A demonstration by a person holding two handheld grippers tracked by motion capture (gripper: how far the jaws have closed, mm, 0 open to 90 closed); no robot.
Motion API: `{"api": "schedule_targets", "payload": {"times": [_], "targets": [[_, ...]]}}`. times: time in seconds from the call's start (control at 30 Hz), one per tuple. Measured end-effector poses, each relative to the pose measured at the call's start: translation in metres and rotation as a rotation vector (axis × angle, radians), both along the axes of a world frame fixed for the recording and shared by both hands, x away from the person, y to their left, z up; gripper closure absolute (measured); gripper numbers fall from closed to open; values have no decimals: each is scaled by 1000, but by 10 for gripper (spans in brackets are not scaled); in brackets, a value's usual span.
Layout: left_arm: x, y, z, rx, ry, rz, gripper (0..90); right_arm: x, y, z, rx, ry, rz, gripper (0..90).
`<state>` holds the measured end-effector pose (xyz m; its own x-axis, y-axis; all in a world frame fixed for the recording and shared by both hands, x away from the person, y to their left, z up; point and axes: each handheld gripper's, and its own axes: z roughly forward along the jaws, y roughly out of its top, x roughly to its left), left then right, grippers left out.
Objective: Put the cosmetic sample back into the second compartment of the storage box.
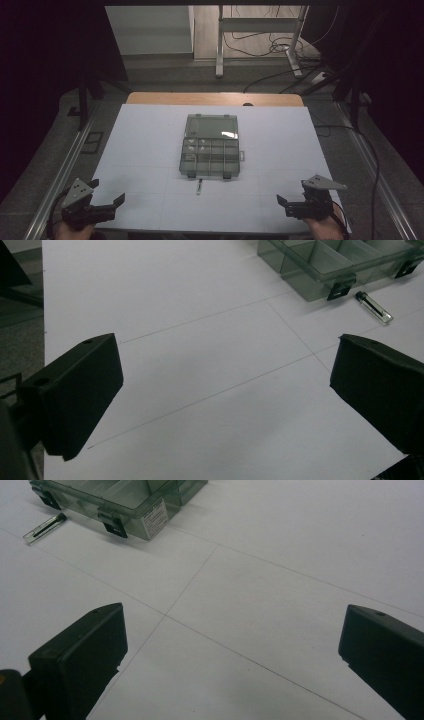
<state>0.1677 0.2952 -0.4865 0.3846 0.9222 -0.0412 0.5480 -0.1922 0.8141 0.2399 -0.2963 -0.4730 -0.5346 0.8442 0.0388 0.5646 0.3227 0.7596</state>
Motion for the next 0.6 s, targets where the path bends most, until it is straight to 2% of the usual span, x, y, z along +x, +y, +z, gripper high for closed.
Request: {"api": "schedule_targets", "payload": {"times": [0.13,0.4,0.6], "targets": [[0,0,0,-4,1,-9,14,1,1,0,-4,8,8,0],[-1,4,-1,-40,9,-19,20,3,4,-1,-18,19,23,0],[2,7,-1,-63,32,-21,18,4,5,-1,-23,26,30,3]]}}
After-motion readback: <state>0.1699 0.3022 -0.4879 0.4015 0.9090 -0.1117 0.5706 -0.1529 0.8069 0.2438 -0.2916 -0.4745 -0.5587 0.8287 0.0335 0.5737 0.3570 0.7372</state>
